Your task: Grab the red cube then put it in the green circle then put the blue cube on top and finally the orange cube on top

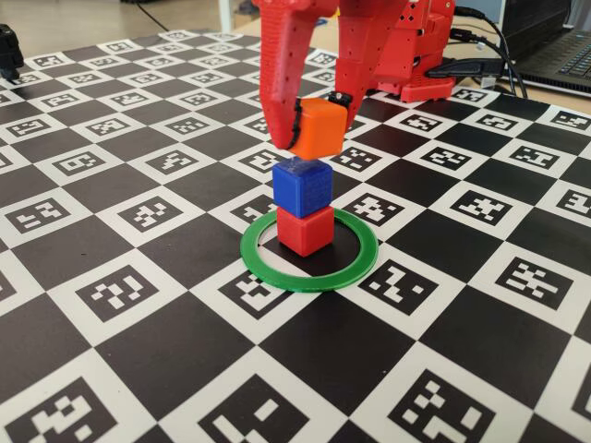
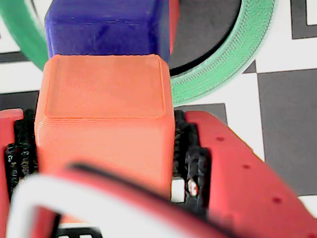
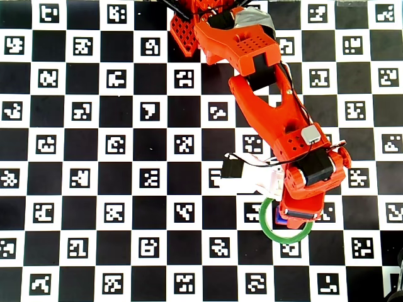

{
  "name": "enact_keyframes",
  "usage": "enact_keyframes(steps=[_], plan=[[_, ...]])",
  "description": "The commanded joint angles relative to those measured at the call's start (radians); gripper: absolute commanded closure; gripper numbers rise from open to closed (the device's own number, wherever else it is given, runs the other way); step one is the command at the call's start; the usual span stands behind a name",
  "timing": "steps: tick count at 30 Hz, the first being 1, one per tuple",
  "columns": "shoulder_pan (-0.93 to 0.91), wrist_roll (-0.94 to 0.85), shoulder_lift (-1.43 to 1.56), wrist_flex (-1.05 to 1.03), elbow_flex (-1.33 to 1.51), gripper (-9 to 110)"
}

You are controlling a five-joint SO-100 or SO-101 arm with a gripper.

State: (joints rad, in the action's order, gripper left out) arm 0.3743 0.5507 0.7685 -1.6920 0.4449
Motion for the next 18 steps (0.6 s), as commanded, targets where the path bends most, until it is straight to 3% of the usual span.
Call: enact_keyframes(steps=[1, 18], plan=[[-0.017, -0.008, 0.028, 0.006, -0.087, 98], [-0.011, -0.029, 0.014, 0.0, -0.084, 98]])
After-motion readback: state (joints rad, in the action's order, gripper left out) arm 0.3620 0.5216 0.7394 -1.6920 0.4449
